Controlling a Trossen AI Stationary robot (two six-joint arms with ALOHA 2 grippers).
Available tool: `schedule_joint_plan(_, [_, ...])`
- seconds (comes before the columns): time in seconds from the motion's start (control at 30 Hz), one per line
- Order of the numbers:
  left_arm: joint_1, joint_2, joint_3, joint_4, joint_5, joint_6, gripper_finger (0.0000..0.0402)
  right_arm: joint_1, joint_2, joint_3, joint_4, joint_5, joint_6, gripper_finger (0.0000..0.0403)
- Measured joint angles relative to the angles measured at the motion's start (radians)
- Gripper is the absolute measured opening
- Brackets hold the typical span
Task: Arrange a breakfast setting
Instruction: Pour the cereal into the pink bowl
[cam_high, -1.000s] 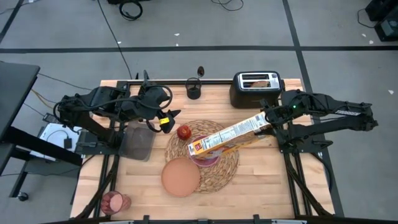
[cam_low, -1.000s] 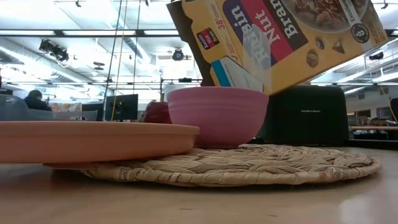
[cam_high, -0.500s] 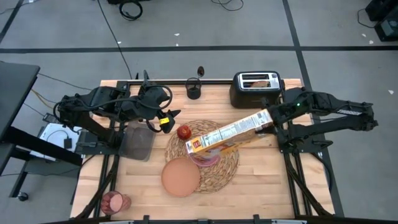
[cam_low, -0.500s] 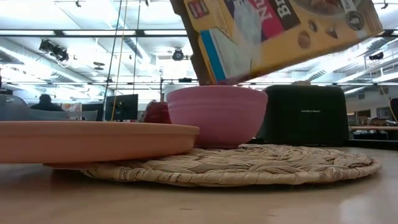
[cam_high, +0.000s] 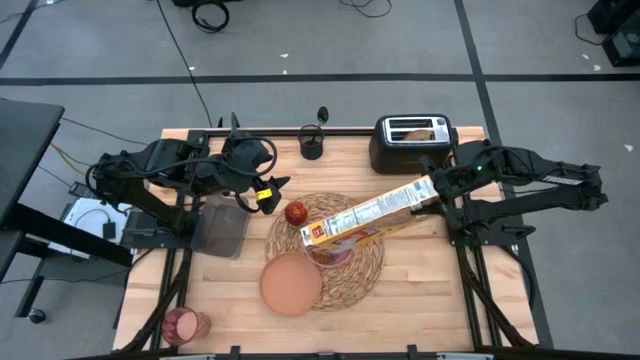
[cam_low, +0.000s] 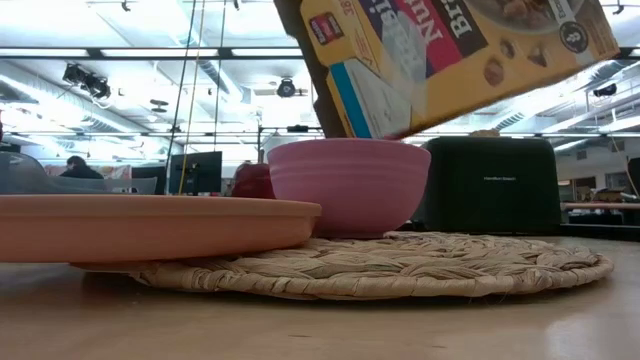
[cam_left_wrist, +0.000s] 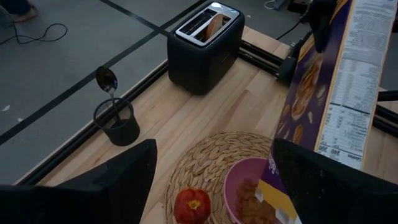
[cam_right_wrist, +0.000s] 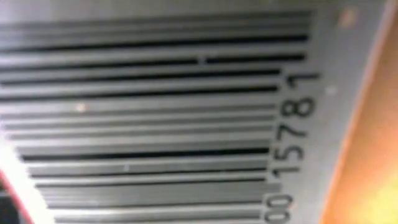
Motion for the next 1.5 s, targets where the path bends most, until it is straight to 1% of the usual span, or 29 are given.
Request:
schedule_joint_plan(0.33, [0.0,0.0,0.0,-0.001,0.0,-0.001,0.0327,0.0,0.002,0.021,-0.064,0.025,-0.016,0.0206])
schedule_joint_plan(0.43, [0.0,0.0,0.0,-0.001,0.0,-0.002,0.0327,0.0,-0.002,0.036,-0.045,0.027,-0.02,0.0206])
schedule_joint_plan(0.53, [0.0,0.0,0.0,-0.002,0.0,-0.002,0.0327,0.0,-0.001,0.03,-0.105,0.026,-0.022,0.0206])
schedule_joint_plan(0.6, [0.0,0.0,0.0,-0.002,0.0,-0.003,0.0327,0.0,0.005,0.033,-0.072,0.027,-0.018,0.0206])
schedule_joint_plan(0.7, [0.0,0.0,0.0,-0.008,0.0,-0.019,0.0327,0.0,-0.003,0.045,-0.068,0.029,-0.019,0.0206])
schedule_joint_plan(1.07, [0.0,0.0,0.0,-0.01,0.0,-0.022,0.0327,0.0,-0.006,0.046,-0.099,0.037,-0.034,0.0206])
schedule_joint_plan(1.2, [0.0,0.0,0.0,-0.015,0.0,-0.024,0.0327,0.0,-0.008,0.051,-0.128,0.067,-0.046,0.0206])
schedule_joint_plan(1.33, [0.0,0.0,0.0,-0.015,0.0,-0.024,0.0327,0.0,-0.006,0.05,-0.135,0.07,-0.048,0.0206])
schedule_joint_plan(1.5, [0.0,-0.001,0.0,-0.015,0.0,-0.026,0.0327,0.0,-0.006,0.09,-0.136,0.071,-0.056,0.0206])
